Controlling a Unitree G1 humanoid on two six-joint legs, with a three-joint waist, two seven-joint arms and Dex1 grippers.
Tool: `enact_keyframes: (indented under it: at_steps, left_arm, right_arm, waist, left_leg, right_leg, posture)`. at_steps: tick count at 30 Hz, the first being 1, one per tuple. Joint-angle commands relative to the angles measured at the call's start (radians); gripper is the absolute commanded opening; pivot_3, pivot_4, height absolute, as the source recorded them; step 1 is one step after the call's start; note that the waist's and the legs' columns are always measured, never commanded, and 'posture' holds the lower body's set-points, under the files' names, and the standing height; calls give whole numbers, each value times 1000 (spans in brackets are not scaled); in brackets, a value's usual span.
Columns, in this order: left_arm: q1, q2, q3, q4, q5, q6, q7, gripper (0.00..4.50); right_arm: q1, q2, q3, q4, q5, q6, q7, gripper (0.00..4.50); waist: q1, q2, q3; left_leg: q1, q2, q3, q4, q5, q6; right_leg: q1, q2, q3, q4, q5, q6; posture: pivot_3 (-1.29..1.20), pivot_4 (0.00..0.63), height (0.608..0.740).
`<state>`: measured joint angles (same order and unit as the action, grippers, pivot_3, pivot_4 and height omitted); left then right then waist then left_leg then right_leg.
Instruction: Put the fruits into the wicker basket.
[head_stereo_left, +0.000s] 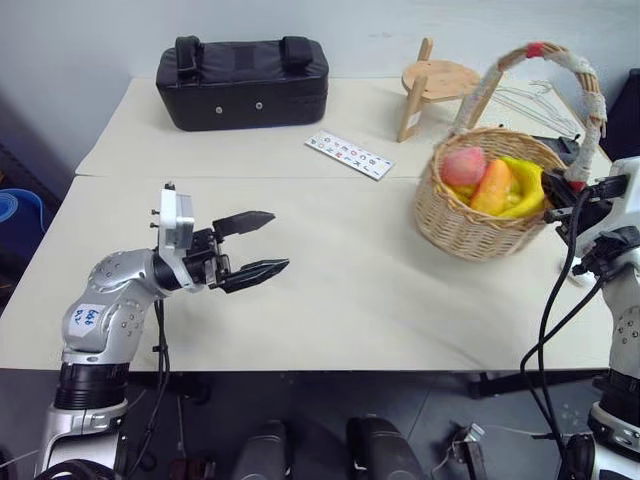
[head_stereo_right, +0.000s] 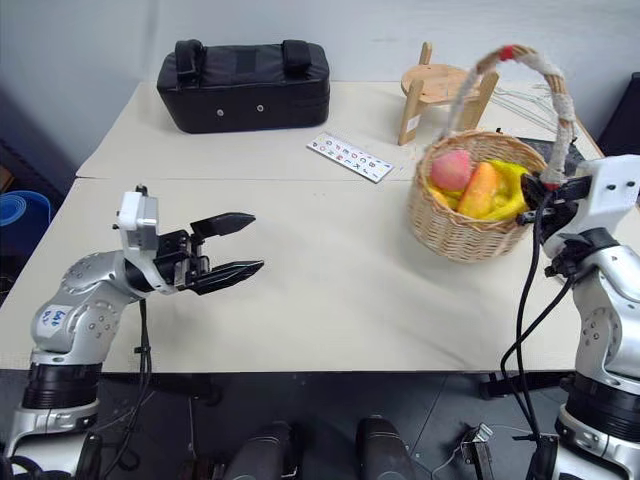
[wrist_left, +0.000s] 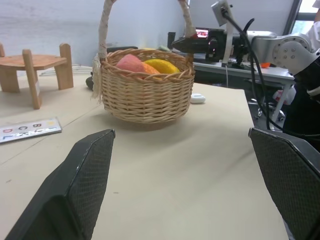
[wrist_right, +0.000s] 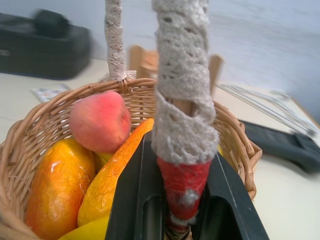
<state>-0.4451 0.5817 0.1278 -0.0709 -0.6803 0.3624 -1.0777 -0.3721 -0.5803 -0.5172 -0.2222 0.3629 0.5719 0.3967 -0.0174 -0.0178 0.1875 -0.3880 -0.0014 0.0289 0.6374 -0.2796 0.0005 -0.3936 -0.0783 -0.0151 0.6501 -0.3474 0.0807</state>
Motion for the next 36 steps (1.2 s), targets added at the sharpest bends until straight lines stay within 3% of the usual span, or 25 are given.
enact_keyframes:
  at_steps: [1,3,4,9,15,18,23,27,32,36]
  left_arm:
    - [-26,-8,-8,18,16,-31,-31,4500]
    - [-33,-12,-14,30,26,-39,-43,4500]
    - [-37,-14,-15,36,30,-42,-46,4500]
    - [-42,-9,-29,50,49,-47,-59,4500]
    - [38,44,-4,33,71,-56,-78,4500]
    - [107,90,10,43,107,-76,-86,4500]
    - [274,189,66,61,168,-154,-130,4500]
    - [367,206,71,53,254,-229,-75,4500]
    - [430,177,76,19,314,-328,-15,4500]
    - [458,164,93,-13,316,-357,16,4500]
  right_arm:
    - [13,-17,0,-15,5,-11,-12,201]
    - [23,-11,3,-20,28,13,-8,201]
    - [24,-7,0,-29,40,24,-12,941]
    - [52,-36,-27,-70,65,48,-12,2459]
    - [244,-182,-160,-165,142,62,180,4404]
    - [470,-217,-221,-209,138,-145,458,4456]
    - [666,-186,-227,-94,102,-439,669,4456]
    - [648,-155,-48,-98,136,-477,759,4456]
    - [529,-129,197,1,-5,-655,794,4456]
    - [394,-86,305,115,-65,-730,752,4456]
  waist:
    - [-2,0,0]
    - [-5,0,0]
    - [-5,0,0]
    - [-7,0,0]
    - [5,0,0]
    - [13,0,0]
    - [4,0,0]
    - [-6,-1,0]
    - [-9,-1,0]
    - [-9,-1,0]
  left_leg:
    - [0,0,0,0,0,0]
    - [-1,0,0,0,0,0]
    - [-1,0,0,0,0,1]
    - [-1,0,0,0,0,1]
    - [-1,0,0,0,-1,4]
    - [0,0,0,-1,-3,6]
    - [3,1,2,-2,-5,9]
    - [21,2,2,-7,-7,9]
    - [18,2,2,-8,-9,8]
    - [17,2,2,-8,-10,8]
  right_leg:
    - [0,0,0,0,0,0]
    - [0,0,0,0,0,0]
    - [0,0,0,3,0,0]
    - [0,0,0,3,0,1]
    - [0,-1,0,1,0,1]
    - [2,0,0,-5,0,1]
    - [4,0,3,-5,1,2]
    - [22,-1,4,-12,1,1]
    - [17,-2,3,-14,1,0]
    - [18,-2,2,-16,1,0]
  posture:
    - [0,150,740]
    - [0,150,740]
    - [0,150,740]
    - [0,150,740]
    - [0,150,740]
    - [0,150,740]
    - [0,150,740]
    - [0,150,740]
    - [0,150,740]
    - [0,150,740]
